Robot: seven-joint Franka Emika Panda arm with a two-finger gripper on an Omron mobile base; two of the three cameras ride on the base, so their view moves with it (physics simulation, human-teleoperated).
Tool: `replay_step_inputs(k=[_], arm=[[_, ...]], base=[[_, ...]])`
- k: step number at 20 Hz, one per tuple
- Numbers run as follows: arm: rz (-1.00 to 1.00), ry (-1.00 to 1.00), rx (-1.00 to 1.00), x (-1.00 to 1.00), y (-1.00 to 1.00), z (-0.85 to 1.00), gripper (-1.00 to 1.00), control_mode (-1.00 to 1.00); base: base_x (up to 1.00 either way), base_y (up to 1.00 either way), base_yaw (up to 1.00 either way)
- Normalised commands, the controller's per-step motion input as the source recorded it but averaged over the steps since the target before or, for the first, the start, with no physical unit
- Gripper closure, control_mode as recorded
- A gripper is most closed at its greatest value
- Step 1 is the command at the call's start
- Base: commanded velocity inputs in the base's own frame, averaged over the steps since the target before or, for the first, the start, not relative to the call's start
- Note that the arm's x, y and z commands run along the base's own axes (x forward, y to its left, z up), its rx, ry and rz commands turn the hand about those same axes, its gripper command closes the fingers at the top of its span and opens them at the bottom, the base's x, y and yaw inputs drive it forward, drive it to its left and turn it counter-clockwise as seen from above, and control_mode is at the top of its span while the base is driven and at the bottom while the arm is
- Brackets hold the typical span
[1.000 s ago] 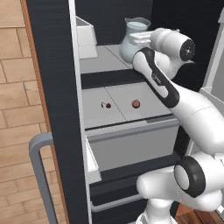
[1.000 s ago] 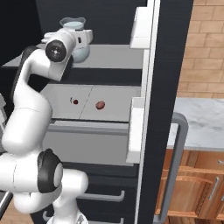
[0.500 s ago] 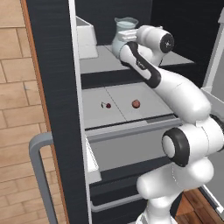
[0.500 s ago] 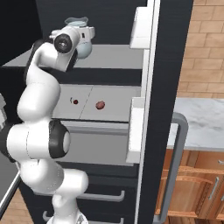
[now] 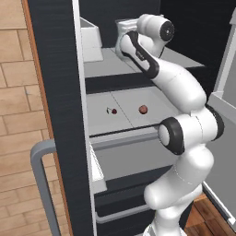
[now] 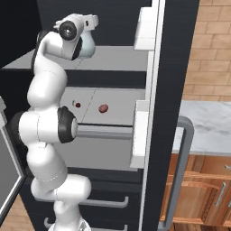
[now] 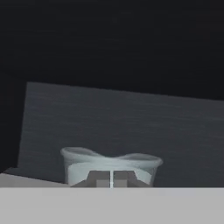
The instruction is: Move the sweet potato and cherry from the top shelf to the second highest shelf to make space. Then, place the pitcher from the counter on the cleared top shelf.
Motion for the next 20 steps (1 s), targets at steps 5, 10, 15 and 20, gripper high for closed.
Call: replay_step_inputs(k=[5, 10, 15, 20], arm=[[0.0, 0.0, -0.08, 0.24, 0.15, -0.15, -1.0, -1.0], [0.0, -0.04, -0.07, 0.0, 0.02, -0.15, -1.0, -1.0], [0.0, -0.06, -0.04, 0.0, 0.0, -0.02, -1.0, -1.0], [0.0, -0.03, -0.01, -0.04, 0.0, 0.04, -1.0, -1.0]], base=[[0.0, 0.0, 0.0], [0.0, 0.0, 0.0], [0.0, 0.0, 0.0], [0.0, 0.0, 0.0]])
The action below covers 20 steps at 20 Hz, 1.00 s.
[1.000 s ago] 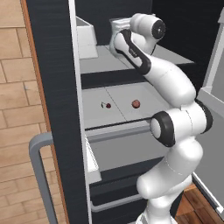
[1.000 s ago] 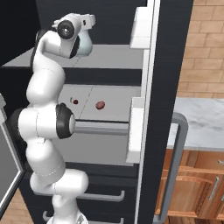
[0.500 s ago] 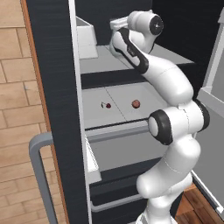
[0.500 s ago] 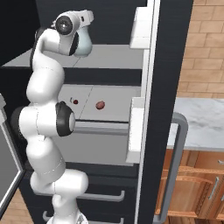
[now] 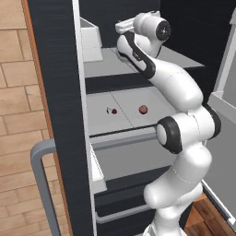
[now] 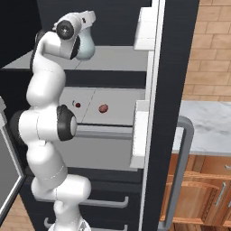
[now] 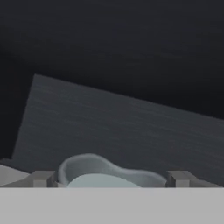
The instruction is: Move the sweet potato and cherry from the top shelf to the second highest shelf to make space. Then, place the pitcher from the counter on the cleared top shelf.
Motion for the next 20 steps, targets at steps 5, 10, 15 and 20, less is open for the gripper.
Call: replay_step_inputs(k=[5, 10, 15, 20], arm=[[0.0, 0.05, 0.0, -0.48, 0.0, 0.24, -1.0, -1.0], [0.0, 0.14, -0.02, -0.6, 0.0, 0.15, -1.0, -1.0], [0.0, 0.19, -0.09, -0.96, 0.0, -0.01, -1.0, -1.0], [-0.08, 0.11, -0.17, -0.88, 0.0, -0.48, -1.0, -1.0]], base=[[0.0, 0.0, 0.0], [0.0, 0.0, 0.0], [0.0, 0.0, 0.0], [0.0, 0.0, 0.0]])
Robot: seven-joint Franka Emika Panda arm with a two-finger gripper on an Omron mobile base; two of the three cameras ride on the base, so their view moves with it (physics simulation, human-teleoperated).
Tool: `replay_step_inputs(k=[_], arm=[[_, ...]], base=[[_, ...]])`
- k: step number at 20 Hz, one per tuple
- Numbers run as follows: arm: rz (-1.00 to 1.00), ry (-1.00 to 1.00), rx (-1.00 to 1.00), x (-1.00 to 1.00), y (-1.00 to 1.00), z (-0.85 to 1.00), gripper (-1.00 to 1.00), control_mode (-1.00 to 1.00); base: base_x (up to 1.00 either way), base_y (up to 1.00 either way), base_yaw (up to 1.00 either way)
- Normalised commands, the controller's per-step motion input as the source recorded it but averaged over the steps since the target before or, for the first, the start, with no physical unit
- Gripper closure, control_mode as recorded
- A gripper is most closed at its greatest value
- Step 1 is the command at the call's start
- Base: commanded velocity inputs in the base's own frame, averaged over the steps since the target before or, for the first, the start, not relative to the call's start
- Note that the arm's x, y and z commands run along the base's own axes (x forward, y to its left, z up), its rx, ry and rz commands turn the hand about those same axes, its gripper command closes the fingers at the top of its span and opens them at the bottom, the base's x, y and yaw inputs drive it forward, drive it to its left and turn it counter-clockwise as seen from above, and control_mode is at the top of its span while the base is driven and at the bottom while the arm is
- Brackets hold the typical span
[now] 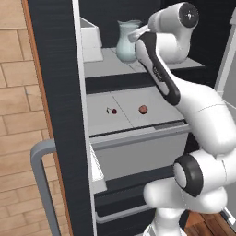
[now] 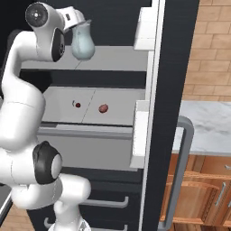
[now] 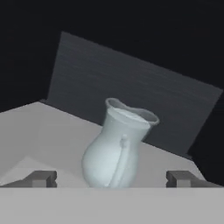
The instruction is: Move the sweet potato and cherry from the top shelf to the second highest shelf to make space. Then, place the pitcher from the counter on the cleared top shelf.
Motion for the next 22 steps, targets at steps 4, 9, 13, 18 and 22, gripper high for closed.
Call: replay_step_inputs(k=[4, 9, 13, 18, 22], arm=[[-0.12, 0.1, -0.18, -0.66, 0.0, -0.83, -1.0, -1.0], [-0.11, 0.06, -0.18, -0.66, 0.0, -0.94, -1.0, -1.0], [-0.09, 0.13, -0.13, -0.7, -0.05, -0.67, -1.0, -1.0], [-0.04, 0.21, -0.07, -0.65, -0.1, -0.41, -1.0, -1.0], [0.0, 0.23, -0.07, -0.63, -0.13, -0.43, -1.0, -1.0]], base=[[0.0, 0.0, 0.0], [0.0, 0.0, 0.0], [0.0, 0.0, 0.0], [0.0, 0.0, 0.0], [0.0, 0.0, 0.0]])
